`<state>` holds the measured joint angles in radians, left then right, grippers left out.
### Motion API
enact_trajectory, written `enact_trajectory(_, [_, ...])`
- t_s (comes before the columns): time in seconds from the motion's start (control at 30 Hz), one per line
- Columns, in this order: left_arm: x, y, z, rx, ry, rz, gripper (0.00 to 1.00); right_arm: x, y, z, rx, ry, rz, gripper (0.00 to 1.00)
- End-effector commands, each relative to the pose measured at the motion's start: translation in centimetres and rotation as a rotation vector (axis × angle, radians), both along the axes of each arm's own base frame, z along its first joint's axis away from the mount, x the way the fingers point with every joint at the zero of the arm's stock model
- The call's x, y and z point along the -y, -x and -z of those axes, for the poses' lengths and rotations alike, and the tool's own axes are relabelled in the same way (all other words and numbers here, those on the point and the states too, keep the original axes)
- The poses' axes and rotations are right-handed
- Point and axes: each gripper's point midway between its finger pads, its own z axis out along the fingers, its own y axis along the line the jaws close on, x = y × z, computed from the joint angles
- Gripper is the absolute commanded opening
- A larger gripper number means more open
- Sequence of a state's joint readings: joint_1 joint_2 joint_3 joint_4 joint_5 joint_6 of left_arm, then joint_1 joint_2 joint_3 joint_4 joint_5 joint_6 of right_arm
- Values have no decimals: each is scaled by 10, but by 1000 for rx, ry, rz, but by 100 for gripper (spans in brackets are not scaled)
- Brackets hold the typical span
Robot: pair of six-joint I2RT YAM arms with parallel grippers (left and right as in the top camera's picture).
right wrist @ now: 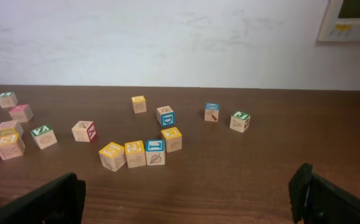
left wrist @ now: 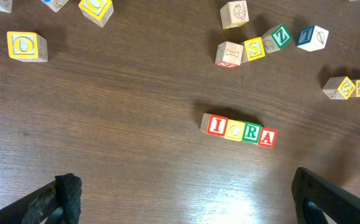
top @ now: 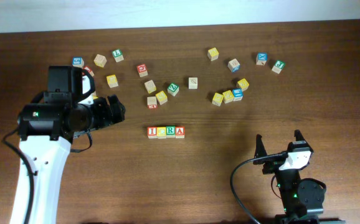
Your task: Spell out ICRA
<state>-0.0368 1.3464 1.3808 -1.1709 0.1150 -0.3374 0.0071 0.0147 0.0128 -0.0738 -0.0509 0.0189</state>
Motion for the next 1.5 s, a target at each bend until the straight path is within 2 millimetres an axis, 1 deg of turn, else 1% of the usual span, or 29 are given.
enact_trajectory(0.0, [-3, 0, -2, 7, -7, -8, 99, -1, 0, 2, 1, 22, -9, 98])
enact_trajectory(0.53, [-3, 0, -2, 7, -7, -7, 99, -2, 0, 1, 5, 22, -12, 98])
enact_trajectory(0.57, [-3, 3, -1, -6, -8, -7, 99, -2, 0, 1, 5, 22, -12, 98])
enact_trajectory(0.6, [-4, 12, 3, -46, -11, -7, 99, -2, 0, 1, 5, 22, -12, 98])
enact_trajectory(0.63, [-10, 13, 4, -51, -43, -22, 99, -2, 0, 1, 5, 22, -12, 98])
enact_trajectory(0.73, [-9, 11, 6, -48, -48, -2, 99, -2, 0, 1, 5, 22, -12, 98])
enact_trajectory(0.77, [-6, 7, 3, -6, -58, 67, 99, -2, 0, 1, 5, 22, -12, 98])
enact_trajectory(0.8, [8, 0, -5, 110, -46, 220, 99, -2, 0, 1, 5, 22, -12, 98])
enact_trajectory(0.87, [21, 2, -9, 219, -44, 362, 99, -2, 0, 1, 5, 22, -12, 98])
enact_trajectory(0.9, [23, 7, -8, 255, -45, 383, 99, -2, 0, 1, 5, 22, -12, 98])
enact_trajectory(0.97, [23, 16, -2, 315, -55, 382, 99, -2, 0, 1, 5, 22, -12, 98])
enact_trajectory(1.03, [23, 21, 3, 426, -76, 383, 99, -2, 0, 1, 5, 22, -12, 98])
enact_trajectory(1.13, [22, 32, 9, 591, -150, 436, 99, -2, 0, 1, 5, 22, -12, 98])
enact_trajectory(1.17, [22, 37, 9, 644, -174, 448, 99, -2, 0, 1, 5, 22, -12, 98])
enact_trajectory(1.2, [19, 52, 11, 741, -241, 467, 99, -2, 0, 1, 5, 22, -12, 98])
enact_trajectory(1.27, [13, 64, 13, 793, -269, 439, 99, -2, 0, 1, 5, 22, -12, 98])
enact_trajectory(1.33, [13, 71, 13, 828, -278, 434, 99, -2, 0, 1, 5, 22, -12, 98])
enact_trajectory(1.4, [13, 72, 14, 832, -277, 433, 99, -2, 0, 1, 5, 22, -12, 98])
enact_trajectory(1.47, [13, 73, 21, 827, -275, 433, 99, -2, 0, 1, 5, 22, -12, 98])
